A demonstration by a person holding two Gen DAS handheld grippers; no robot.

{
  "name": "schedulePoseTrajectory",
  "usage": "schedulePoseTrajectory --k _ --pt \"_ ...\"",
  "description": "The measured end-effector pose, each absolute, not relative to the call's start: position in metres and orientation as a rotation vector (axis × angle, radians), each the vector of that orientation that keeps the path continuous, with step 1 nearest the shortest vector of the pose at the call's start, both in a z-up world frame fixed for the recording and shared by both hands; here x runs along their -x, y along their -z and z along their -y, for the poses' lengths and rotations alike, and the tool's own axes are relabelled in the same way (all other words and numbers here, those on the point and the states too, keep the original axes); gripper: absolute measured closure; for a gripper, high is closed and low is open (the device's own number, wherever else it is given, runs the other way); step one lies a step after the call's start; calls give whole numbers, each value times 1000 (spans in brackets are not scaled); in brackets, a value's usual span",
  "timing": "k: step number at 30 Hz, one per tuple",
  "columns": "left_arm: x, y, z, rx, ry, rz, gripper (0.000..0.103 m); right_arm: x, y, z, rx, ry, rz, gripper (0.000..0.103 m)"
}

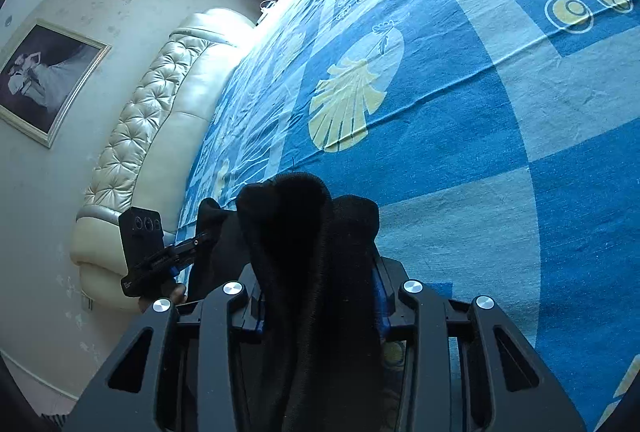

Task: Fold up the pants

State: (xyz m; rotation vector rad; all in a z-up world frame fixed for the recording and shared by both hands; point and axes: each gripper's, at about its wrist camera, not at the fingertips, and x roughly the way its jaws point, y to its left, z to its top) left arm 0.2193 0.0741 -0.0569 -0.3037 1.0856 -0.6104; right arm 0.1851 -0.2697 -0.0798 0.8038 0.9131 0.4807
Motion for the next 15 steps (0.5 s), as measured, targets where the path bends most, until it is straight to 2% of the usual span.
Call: schedulePoseTrajectory --k 8,12,15 --pt "-268 25 -71 250 528 -1025 77 -231 61 267 -799 -491 -832 66" --pt "-292 49 -63 195 478 -1082 75 -256 97 272 -857 -433 -908 66" --pt "-296 63 -71 256 497 -1082 72 -254 114 282 -936 -471 -878 67"
